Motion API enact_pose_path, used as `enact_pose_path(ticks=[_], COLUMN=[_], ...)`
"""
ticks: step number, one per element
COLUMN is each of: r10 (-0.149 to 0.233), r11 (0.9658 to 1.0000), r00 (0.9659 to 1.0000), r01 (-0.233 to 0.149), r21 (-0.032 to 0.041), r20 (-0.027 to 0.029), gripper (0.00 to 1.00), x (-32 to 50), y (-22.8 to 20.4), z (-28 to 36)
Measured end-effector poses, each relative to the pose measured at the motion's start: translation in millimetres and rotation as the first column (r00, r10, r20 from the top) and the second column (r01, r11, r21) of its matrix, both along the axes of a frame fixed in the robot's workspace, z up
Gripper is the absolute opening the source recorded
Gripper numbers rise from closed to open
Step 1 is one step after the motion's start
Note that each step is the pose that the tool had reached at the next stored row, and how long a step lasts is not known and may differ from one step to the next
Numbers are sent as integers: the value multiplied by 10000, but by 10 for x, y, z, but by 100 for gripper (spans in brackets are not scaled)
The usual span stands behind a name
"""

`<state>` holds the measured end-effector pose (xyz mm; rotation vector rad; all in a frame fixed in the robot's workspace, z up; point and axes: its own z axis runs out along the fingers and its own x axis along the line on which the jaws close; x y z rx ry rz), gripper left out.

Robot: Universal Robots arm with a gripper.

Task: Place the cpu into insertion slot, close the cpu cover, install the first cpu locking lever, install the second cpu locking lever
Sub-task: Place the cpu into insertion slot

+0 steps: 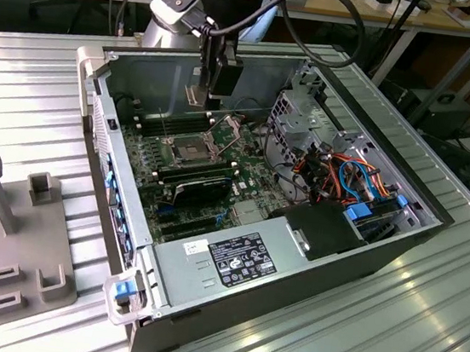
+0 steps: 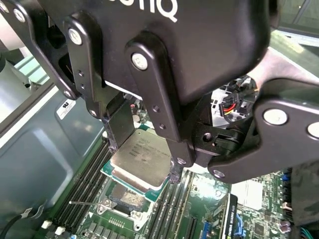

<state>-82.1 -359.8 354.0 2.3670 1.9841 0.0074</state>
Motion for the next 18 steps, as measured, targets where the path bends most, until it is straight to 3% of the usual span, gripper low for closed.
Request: enact_pose_path(ticks=[3, 12, 18], r10=[24, 23, 27], r11=[10000, 10000, 10000], r00=[10000, 10000, 10000], r01=[-24, -23, -27], r21=[1, 10, 10], r20=[0, -1, -1], gripper=[54, 54, 54], x=[1, 1, 1], y=[21, 22, 22], z=[-25, -34, -77])
